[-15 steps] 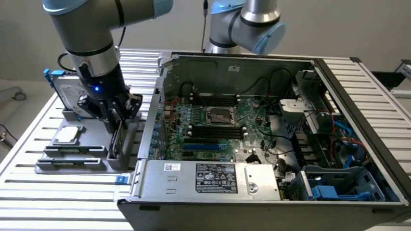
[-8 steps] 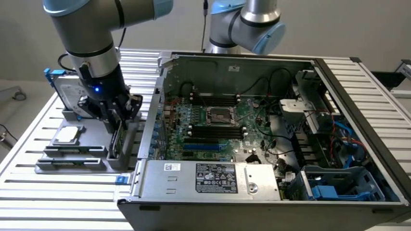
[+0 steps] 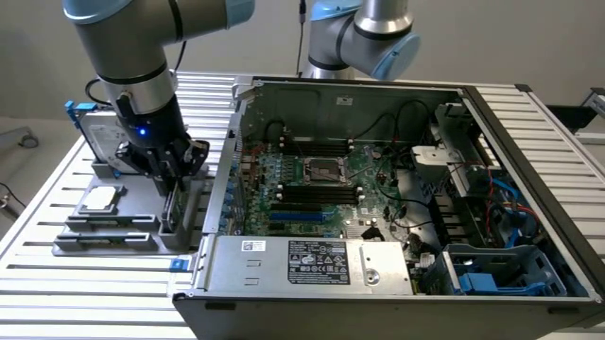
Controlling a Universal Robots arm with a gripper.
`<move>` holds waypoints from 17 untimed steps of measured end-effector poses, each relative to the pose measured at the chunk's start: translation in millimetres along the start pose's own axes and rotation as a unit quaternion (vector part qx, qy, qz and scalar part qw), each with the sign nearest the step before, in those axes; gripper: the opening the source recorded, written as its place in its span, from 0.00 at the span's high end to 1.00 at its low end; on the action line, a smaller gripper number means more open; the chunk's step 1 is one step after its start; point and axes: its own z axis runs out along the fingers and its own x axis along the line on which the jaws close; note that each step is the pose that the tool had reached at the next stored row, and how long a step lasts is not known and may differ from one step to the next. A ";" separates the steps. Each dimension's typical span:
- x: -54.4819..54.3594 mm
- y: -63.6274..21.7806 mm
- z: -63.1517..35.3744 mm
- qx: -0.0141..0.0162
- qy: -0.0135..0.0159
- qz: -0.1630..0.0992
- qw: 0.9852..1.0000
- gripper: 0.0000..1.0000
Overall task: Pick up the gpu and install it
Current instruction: 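Pick up the gpu and move the gpu toward the slot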
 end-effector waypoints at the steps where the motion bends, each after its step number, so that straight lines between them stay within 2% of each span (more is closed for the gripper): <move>1: 0.2 0.0 0.0 0.000 0.000 0.000 1.000 0.73; 17: 2.1 0.1 0.0 0.000 0.000 0.006 1.000 0.73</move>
